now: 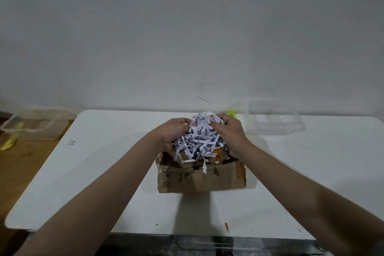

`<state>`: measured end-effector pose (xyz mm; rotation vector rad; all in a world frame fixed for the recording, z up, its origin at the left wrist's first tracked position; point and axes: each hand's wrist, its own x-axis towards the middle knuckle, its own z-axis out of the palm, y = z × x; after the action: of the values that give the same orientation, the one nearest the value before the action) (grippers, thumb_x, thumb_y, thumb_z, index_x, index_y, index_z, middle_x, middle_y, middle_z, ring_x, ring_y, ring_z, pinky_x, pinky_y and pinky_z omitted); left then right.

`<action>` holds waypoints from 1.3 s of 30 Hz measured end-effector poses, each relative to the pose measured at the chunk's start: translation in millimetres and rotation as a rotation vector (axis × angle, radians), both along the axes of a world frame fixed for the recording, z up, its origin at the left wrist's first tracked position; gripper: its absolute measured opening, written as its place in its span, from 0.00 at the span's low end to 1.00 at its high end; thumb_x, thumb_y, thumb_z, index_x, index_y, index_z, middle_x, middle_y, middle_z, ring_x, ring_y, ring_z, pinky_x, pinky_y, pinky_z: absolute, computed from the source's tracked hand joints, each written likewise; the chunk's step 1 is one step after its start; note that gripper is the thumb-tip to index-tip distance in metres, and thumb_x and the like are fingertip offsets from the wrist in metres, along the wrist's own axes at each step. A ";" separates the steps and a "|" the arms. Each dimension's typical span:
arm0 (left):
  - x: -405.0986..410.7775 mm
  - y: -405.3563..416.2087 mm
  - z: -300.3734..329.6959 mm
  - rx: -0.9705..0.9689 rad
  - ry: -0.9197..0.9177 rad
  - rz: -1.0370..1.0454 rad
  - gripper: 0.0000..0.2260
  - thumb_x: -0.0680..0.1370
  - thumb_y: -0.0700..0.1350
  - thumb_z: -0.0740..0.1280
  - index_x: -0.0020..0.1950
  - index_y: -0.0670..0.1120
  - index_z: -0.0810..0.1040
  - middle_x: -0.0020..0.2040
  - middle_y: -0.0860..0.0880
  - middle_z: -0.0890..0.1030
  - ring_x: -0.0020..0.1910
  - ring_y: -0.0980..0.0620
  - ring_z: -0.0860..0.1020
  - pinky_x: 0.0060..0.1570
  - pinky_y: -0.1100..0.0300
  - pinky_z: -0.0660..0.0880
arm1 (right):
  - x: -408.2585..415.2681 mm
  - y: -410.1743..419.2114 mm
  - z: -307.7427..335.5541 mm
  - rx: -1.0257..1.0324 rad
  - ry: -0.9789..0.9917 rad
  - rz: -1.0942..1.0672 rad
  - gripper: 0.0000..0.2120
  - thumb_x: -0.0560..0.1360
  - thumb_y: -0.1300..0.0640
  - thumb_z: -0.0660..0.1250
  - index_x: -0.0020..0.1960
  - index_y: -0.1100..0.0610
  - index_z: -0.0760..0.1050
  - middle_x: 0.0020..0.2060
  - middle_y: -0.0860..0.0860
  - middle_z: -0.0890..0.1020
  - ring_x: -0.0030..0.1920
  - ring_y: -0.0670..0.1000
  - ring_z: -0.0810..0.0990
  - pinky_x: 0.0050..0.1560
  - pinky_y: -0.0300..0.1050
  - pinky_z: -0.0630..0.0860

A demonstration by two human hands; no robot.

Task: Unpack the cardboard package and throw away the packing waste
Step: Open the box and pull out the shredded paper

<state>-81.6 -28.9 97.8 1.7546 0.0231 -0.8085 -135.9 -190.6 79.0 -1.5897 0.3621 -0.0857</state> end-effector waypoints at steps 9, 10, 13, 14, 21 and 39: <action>20.7 -41.0 25.5 -0.027 0.008 -0.113 0.12 0.80 0.36 0.54 0.49 0.46 0.76 0.42 0.44 0.79 0.31 0.51 0.79 0.28 0.61 0.75 | 4.4 -36.1 33.2 -0.044 0.028 -0.109 0.03 0.73 0.58 0.70 0.41 0.53 0.79 0.42 0.56 0.83 0.46 0.59 0.82 0.45 0.53 0.78; 20.1 -50.2 26.3 -0.035 0.009 -0.133 0.12 0.80 0.36 0.54 0.50 0.46 0.77 0.44 0.43 0.80 0.35 0.49 0.79 0.32 0.59 0.75 | 1.1 -44.7 35.9 -0.049 0.027 -0.124 0.04 0.74 0.58 0.69 0.40 0.53 0.78 0.41 0.56 0.82 0.44 0.58 0.81 0.43 0.51 0.76; 16.3 -85.2 26.3 -0.013 -0.011 -0.180 0.12 0.78 0.38 0.55 0.50 0.47 0.78 0.52 0.41 0.80 0.45 0.44 0.78 0.42 0.53 0.74 | -13.8 -76.2 40.8 -0.052 0.025 -0.167 0.05 0.74 0.59 0.69 0.39 0.54 0.78 0.37 0.55 0.81 0.39 0.55 0.80 0.39 0.48 0.75; 12.5 -97.1 25.9 0.010 -0.022 -0.189 0.11 0.78 0.39 0.56 0.51 0.47 0.78 0.54 0.40 0.79 0.46 0.44 0.78 0.43 0.52 0.74 | -19.0 -88.8 39.9 -0.056 0.027 -0.178 0.05 0.74 0.59 0.69 0.40 0.54 0.78 0.38 0.56 0.81 0.40 0.56 0.80 0.40 0.50 0.77; -30.5 -201.9 2.4 0.006 -0.034 -0.239 0.09 0.79 0.36 0.56 0.49 0.46 0.74 0.41 0.48 0.75 0.37 0.51 0.75 0.40 0.59 0.74 | -61.3 -186.2 13.9 -0.044 0.096 -0.239 0.03 0.74 0.61 0.68 0.42 0.57 0.79 0.38 0.58 0.82 0.40 0.57 0.81 0.42 0.49 0.78; -62.1 -268.2 -90.1 0.251 -0.375 -0.205 0.21 0.70 0.58 0.64 0.59 0.51 0.79 0.57 0.50 0.81 0.55 0.50 0.78 0.58 0.53 0.74 | -97.4 -282.9 -59.6 -0.625 0.121 0.141 0.19 0.75 0.60 0.66 0.65 0.53 0.75 0.62 0.51 0.78 0.63 0.51 0.75 0.62 0.39 0.67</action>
<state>-143.7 -297.1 7.7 2.1498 -0.3224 -0.6296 -233.3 -473.5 19.5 -2.2410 0.3330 0.0094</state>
